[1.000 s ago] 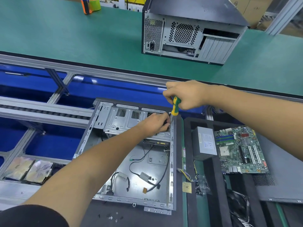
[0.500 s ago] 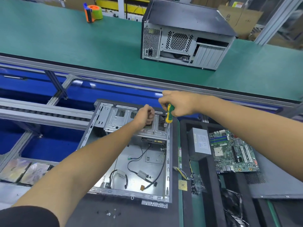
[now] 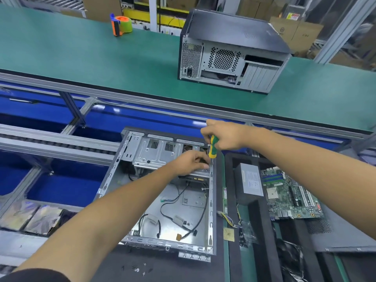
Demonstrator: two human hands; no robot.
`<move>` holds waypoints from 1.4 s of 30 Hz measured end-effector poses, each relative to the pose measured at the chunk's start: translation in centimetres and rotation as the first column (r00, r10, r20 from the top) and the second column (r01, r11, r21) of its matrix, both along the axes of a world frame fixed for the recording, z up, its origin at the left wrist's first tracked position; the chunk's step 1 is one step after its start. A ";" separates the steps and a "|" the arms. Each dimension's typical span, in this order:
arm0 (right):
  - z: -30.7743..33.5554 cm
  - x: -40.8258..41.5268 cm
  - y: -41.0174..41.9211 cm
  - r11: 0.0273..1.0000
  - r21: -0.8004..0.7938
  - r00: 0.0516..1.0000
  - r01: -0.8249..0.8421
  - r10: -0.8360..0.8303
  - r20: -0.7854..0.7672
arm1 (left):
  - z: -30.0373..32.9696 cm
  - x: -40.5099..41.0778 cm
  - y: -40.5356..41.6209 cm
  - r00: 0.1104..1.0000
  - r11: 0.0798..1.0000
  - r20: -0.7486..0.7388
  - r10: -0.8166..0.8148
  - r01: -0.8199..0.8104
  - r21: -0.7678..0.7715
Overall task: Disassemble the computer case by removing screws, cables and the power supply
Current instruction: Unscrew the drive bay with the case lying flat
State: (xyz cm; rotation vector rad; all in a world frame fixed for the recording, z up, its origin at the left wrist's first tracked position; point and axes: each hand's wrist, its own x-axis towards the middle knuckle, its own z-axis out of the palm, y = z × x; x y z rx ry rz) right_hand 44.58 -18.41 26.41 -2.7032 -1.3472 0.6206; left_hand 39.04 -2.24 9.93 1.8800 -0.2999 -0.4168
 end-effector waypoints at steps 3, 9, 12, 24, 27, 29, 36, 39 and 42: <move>-0.3 0.1 0.0 1.000 0.014 1.000 0.022 -0.022 -0.009 | -0.4 -0.1 -0.2 0.998 0.998 0.028 0.055 -0.053 -0.043; -0.4 0.3 0.2 0.999 0.002 0.999 0.042 -0.042 -0.019 | -0.6 -0.1 -0.2 0.994 0.997 0.080 0.070 -0.073 0.028; -0.1 0.3 0.6 0.996 -0.029 0.997 0.079 -0.079 -0.016 | -0.7 -0.1 -0.2 0.992 0.997 0.110 0.057 -0.063 0.053; 1.3 -1.3 1.7 0.888 -0.358 0.947 0.289 -0.319 -0.027 | -0.9 -0.5 -0.1 0.951 0.975 0.308 -0.017 -0.052 0.215; 1.4 -1.3 1.8 0.910 -0.403 0.995 0.101 -0.086 0.056 | -1.0 -0.7 -0.2 0.960 0.978 0.279 0.007 -0.065 0.199; 1.5 -1.3 1.7 0.900 -0.436 0.989 -0.007 0.070 0.129 | -1.0 -0.8 -0.3 0.964 0.978 0.265 0.019 -0.073 0.194; 1.4 -1.8 1.5 0.865 -0.439 0.887 -0.245 0.383 0.259 | -1.2 -0.7 -0.5 0.975 0.979 0.220 0.039 -0.081 0.187; 1.2 -1.6 0.9 0.923 -0.360 0.951 -0.134 0.222 0.216 | -1.1 -0.9 -0.6 0.967 0.975 0.254 0.033 -0.087 0.203; 1.0 -1.2 0.2 0.922 -0.387 0.948 0.000 0.123 0.293 | -1.2 -1.0 -0.8 0.958 0.977 0.283 0.052 -0.107 0.184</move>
